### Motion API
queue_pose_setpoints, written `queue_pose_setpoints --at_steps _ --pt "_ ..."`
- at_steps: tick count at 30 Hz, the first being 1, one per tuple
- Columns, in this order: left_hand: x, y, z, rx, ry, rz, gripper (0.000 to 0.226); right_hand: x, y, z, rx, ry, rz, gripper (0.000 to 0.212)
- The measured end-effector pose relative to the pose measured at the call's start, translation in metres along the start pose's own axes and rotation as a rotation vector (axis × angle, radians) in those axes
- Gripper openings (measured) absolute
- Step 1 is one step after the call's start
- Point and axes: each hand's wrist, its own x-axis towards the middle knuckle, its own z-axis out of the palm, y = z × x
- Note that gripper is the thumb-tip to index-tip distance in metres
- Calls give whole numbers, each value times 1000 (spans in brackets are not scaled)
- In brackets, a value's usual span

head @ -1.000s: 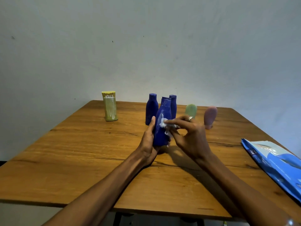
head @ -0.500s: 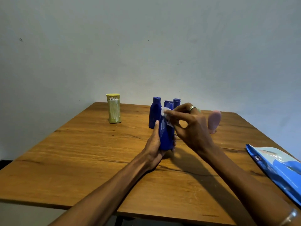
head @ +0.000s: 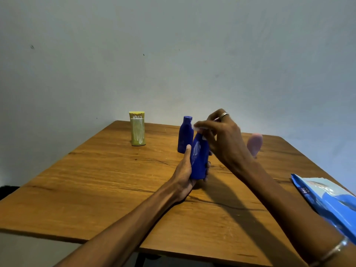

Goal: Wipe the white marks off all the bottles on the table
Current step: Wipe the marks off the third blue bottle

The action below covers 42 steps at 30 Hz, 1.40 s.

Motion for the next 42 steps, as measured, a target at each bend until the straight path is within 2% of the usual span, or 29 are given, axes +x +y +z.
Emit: queue_pose_setpoints --at_steps 3,6,11,14,21,25,28,35,40,42 --pt "1 0 0 -9 15 0 57 -6 1 3 -11 -80 -43 23" --pt "2 0 0 -20 -13 -11 62 -5 7 -3 56 39 55 25" --pt "2 0 -2 -46 21 -3 55 -10 1 -1 39 -59 -48 31" --pt "2 0 0 -34 -14 -11 58 -4 10 -7 37 23 46 30" --pt "3 -2 -1 -61 77 1 50 -22 0 1 48 -120 -75 24" --pt "3 -2 2 -65 38 -43 53 -13 11 -3 116 24 12 24" --pt "4 -2 -1 -69 71 -47 53 -13 3 3 157 86 48 32" --pt "0 2 0 -49 121 4 41 -47 0 11 46 -106 -86 32" --pt "3 -1 -1 -43 99 -43 54 -34 4 2 80 83 48 30" --pt "4 -2 -3 -47 102 -34 53 -31 0 7 78 89 68 28"
